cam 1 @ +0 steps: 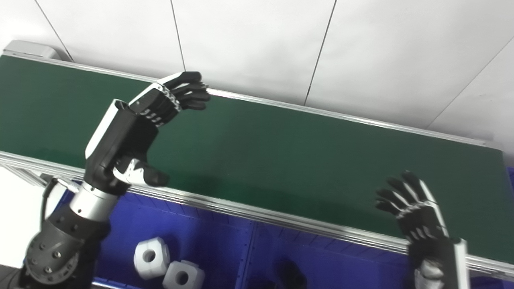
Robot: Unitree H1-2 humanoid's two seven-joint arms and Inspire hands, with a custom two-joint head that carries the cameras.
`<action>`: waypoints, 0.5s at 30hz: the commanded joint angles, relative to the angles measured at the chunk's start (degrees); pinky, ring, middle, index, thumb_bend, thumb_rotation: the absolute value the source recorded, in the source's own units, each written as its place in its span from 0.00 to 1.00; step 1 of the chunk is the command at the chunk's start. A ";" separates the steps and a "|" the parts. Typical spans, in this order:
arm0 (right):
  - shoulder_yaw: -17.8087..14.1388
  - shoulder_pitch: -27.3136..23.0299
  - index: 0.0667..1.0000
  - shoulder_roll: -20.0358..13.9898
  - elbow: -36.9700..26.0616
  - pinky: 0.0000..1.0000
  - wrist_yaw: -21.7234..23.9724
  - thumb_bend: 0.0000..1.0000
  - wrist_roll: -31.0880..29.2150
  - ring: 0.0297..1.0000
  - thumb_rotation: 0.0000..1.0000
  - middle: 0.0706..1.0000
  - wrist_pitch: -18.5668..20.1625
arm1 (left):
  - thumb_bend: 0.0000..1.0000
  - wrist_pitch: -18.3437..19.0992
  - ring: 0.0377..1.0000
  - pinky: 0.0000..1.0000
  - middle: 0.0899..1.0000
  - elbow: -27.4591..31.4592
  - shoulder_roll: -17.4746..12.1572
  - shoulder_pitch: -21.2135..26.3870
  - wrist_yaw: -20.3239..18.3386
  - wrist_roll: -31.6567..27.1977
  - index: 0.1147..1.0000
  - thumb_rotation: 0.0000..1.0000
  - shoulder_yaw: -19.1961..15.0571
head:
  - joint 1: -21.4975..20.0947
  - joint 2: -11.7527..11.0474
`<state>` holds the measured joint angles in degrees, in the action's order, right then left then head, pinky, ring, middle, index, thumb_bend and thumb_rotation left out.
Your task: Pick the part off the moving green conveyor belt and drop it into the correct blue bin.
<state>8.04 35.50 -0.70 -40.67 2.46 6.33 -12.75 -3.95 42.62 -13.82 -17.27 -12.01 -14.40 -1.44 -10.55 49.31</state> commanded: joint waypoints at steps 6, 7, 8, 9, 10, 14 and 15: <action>-4.13 0.79 0.87 -1.77 -7.36 0.66 -1.60 0.86 0.23 0.72 1.00 0.79 -7.27 | 0.91 1.12 0.79 0.74 0.82 5.03 -1.67 4.86 0.70 -0.93 0.85 0.64 -1.02 | -1.22 0.27; -4.45 0.66 0.87 -2.04 -7.78 0.66 -1.48 0.85 -0.20 0.72 1.00 0.79 -7.05 | 0.93 1.15 0.79 0.74 0.82 4.92 -1.72 5.65 0.69 -0.68 0.85 0.65 -1.12 | -1.29 0.23; -4.97 0.46 0.87 -2.64 -8.46 0.65 -1.36 0.85 -0.69 0.72 1.00 0.79 -6.73 | 0.94 1.93 0.80 0.74 0.82 5.01 -2.05 6.75 0.81 -0.78 0.85 0.66 -1.30 | -1.66 0.11; -5.65 0.29 0.87 -3.36 -9.42 0.66 -1.33 0.84 -1.04 0.72 0.99 0.79 -6.22 | 0.95 2.78 0.79 0.74 0.81 5.16 -2.60 7.94 0.92 -1.18 0.84 0.65 -1.59 | -1.78 0.11; -6.38 0.02 0.87 -4.08 -10.20 0.66 -1.34 0.84 -1.24 0.72 0.98 0.79 -5.78 | 0.95 3.19 0.80 0.75 0.81 5.05 -3.15 9.09 0.87 -1.37 0.84 0.65 -1.92 | -2.00 -0.23; -9.10 -1.51 0.87 -6.20 -13.40 0.66 -1.49 0.83 -3.32 0.73 0.94 0.79 -2.06 | 0.91 3.34 0.80 0.76 0.80 4.26 -5.26 12.53 -0.01 -1.49 0.84 0.64 -3.20 | -2.03 -0.52; -9.50 -1.88 0.87 -6.46 -13.58 0.66 -1.41 0.83 -3.75 0.72 0.93 0.79 -1.63 | 0.90 3.25 0.80 0.76 0.80 4.05 -5.47 12.88 -0.15 -1.57 0.85 0.64 -3.20 | -2.03 -0.52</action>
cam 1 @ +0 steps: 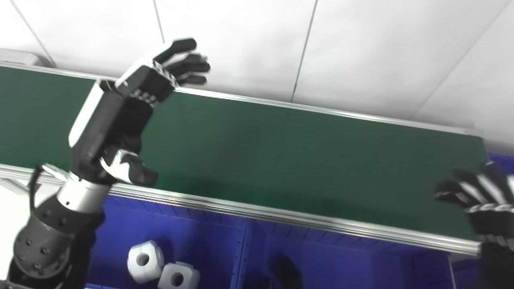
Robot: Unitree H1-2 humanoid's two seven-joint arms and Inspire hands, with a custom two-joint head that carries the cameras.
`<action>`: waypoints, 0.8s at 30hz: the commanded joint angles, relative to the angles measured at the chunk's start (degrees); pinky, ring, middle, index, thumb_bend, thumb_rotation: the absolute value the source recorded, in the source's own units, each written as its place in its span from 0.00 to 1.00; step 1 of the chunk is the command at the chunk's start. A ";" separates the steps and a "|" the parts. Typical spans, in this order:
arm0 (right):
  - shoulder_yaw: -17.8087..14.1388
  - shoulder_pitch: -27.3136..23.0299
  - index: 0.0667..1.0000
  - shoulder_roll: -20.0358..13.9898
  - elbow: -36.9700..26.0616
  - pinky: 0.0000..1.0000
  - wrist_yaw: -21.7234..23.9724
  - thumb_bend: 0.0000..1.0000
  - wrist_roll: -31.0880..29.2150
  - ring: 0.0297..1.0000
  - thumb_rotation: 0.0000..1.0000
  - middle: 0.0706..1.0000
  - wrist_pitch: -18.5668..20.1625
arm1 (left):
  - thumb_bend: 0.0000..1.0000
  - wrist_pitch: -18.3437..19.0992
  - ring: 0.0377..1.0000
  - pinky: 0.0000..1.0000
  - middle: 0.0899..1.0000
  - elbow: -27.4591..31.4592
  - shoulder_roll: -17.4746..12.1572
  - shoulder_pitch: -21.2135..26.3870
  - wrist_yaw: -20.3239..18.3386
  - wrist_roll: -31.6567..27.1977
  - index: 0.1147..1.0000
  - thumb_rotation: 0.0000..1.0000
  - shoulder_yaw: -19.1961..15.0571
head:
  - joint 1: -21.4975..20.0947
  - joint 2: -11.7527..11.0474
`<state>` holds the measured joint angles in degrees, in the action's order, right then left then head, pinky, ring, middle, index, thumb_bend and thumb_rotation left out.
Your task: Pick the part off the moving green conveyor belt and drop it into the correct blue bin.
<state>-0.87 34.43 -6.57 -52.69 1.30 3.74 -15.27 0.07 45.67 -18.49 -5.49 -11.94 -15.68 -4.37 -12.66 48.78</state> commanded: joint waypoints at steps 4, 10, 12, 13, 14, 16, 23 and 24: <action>-2.78 -3.13 0.86 -3.51 -1.73 0.66 0.43 0.84 -3.07 0.72 0.88 0.80 1.54 | 0.90 1.01 0.80 0.76 0.79 1.83 -1.71 2.13 -0.01 -0.57 0.84 0.62 0.09 | 0.79 0.42; -3.61 -4.10 0.85 -5.10 -1.73 0.66 0.99 0.84 -3.92 0.72 0.87 0.79 1.98 | 0.89 4.57 0.77 0.74 0.77 4.60 -1.90 3.08 0.71 -1.68 0.84 0.56 0.18 | 1.37 1.00; -3.65 -4.18 0.85 -4.94 -1.74 0.67 0.95 0.84 -4.03 0.72 0.87 0.80 2.04 | 0.89 4.55 0.77 0.73 0.78 5.56 -1.50 3.41 0.98 -0.49 0.85 0.57 -0.07 | 1.48 1.34; -3.62 -4.27 0.85 -4.80 -1.74 0.67 0.91 0.84 -4.03 0.73 0.87 0.80 2.13 | 0.89 4.19 0.77 0.72 0.78 5.89 -1.30 3.61 1.00 0.18 0.85 0.57 -0.20 | 1.53 1.28; -3.70 -4.32 0.85 -4.93 -1.74 0.67 0.95 0.85 -4.08 0.73 0.87 0.80 2.10 | 0.88 3.80 0.77 0.71 0.78 6.19 -1.16 3.84 0.96 0.39 0.85 0.57 -0.25 | 1.80 1.44; -3.79 -4.62 0.86 -5.59 -1.74 0.68 1.16 0.84 -4.58 0.74 0.88 0.81 2.24 | 0.91 4.34 0.77 0.70 0.79 7.39 -0.23 3.99 1.78 0.95 0.83 0.58 -0.46 | 1.99 1.52; -4.10 -6.88 0.85 -7.22 -1.74 0.70 1.69 0.83 -5.71 0.77 0.86 0.83 3.78 | 0.96 5.01 0.77 0.73 0.78 8.70 2.10 2.74 3.26 2.43 0.82 0.66 0.36 | 2.63 0.83; -4.08 -7.24 0.86 -7.28 -1.74 0.70 1.92 0.84 -5.42 0.77 0.87 0.83 4.06 | 0.95 4.79 0.78 0.73 0.79 8.34 2.44 2.71 3.06 2.74 0.82 0.66 0.64 | 2.63 0.83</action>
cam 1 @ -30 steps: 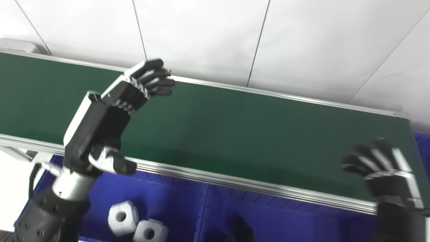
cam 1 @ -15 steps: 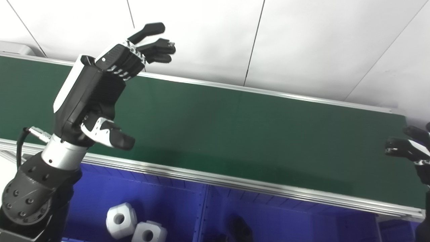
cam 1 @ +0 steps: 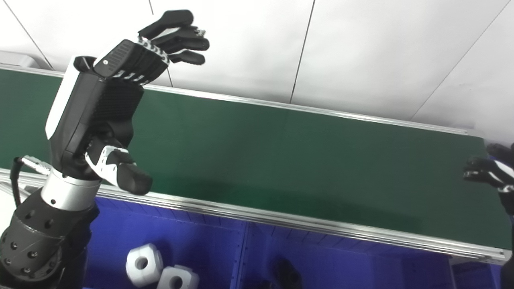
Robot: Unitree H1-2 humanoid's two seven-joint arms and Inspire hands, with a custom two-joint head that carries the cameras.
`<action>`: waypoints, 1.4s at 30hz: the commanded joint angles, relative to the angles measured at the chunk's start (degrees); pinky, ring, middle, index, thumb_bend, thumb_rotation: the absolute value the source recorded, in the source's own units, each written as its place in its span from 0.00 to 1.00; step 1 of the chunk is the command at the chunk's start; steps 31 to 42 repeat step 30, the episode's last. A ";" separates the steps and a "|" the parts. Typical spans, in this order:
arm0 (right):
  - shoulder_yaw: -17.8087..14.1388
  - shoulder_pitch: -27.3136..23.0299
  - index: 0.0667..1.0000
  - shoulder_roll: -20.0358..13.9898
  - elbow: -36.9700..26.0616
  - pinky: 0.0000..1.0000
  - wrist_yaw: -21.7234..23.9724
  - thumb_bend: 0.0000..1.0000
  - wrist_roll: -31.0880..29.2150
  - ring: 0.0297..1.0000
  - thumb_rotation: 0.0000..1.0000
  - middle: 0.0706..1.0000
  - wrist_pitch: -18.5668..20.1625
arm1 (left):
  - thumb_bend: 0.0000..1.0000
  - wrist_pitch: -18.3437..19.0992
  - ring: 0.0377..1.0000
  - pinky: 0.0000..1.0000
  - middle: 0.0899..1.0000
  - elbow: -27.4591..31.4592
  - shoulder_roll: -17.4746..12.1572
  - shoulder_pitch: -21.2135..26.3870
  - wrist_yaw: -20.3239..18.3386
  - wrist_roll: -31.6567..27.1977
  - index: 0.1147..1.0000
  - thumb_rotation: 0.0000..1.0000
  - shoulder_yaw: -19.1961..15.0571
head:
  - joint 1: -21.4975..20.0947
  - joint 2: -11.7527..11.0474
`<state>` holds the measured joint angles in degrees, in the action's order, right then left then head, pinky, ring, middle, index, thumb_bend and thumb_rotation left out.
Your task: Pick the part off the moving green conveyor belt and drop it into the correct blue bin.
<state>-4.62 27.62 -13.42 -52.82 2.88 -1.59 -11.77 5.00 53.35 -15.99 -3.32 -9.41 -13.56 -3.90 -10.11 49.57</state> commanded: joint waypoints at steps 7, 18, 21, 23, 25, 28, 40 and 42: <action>2.66 -0.35 0.86 4.12 -1.60 0.69 0.64 0.86 2.13 0.77 0.87 0.85 1.23 | 0.95 -2.49 0.76 0.68 0.77 -1.20 1.37 0.44 -0.59 1.63 0.83 0.63 2.12 | 0.96 0.57; 10.66 -7.68 0.89 16.74 -1.60 0.66 4.11 0.90 14.63 0.76 0.98 0.85 6.74 | 0.93 2.08 0.78 0.69 0.81 0.79 3.01 2.83 3.87 1.15 0.85 0.70 -0.56 | -15.67 5.22; 13.22 -7.93 0.91 21.42 -1.60 0.66 4.71 0.89 19.24 0.76 1.00 0.86 6.78 | 0.94 0.81 0.75 0.67 0.80 -0.55 2.35 2.84 3.64 -0.98 0.85 0.68 -1.39 | -19.05 5.21; 13.96 -6.75 0.92 23.41 -1.60 0.67 4.69 0.90 21.41 0.76 1.00 0.87 5.96 | 0.94 -0.38 0.75 0.67 0.80 -1.95 2.19 2.97 2.97 -1.77 0.85 0.67 -1.36 | -20.20 5.36; 14.19 -5.37 0.93 24.35 -1.60 0.68 4.76 0.90 22.37 0.76 1.00 0.88 4.88 | 0.94 -1.21 0.75 0.68 0.80 -3.14 2.17 3.10 2.30 -3.09 0.84 0.66 -0.91 | -20.37 5.52; 13.88 -3.59 0.93 24.54 -1.60 0.68 4.47 0.90 22.38 0.77 1.00 0.88 2.84 | 0.93 -0.93 0.76 0.68 0.80 -3.20 2.91 3.39 2.17 -2.85 0.84 0.64 -0.03 | -18.04 5.79; 13.53 -2.45 0.94 24.74 -1.61 0.67 4.16 0.89 22.20 0.77 1.00 0.89 1.47 | 0.93 -0.17 0.76 0.67 0.80 -2.52 3.31 3.36 2.26 -1.83 0.84 0.66 0.61 | -16.92 5.80; 13.53 -2.45 0.94 24.74 -1.61 0.67 4.16 0.89 22.20 0.77 1.00 0.89 1.47 | 0.93 -0.17 0.76 0.67 0.80 -2.52 3.31 3.36 2.26 -1.83 0.84 0.66 0.61 | -16.92 5.80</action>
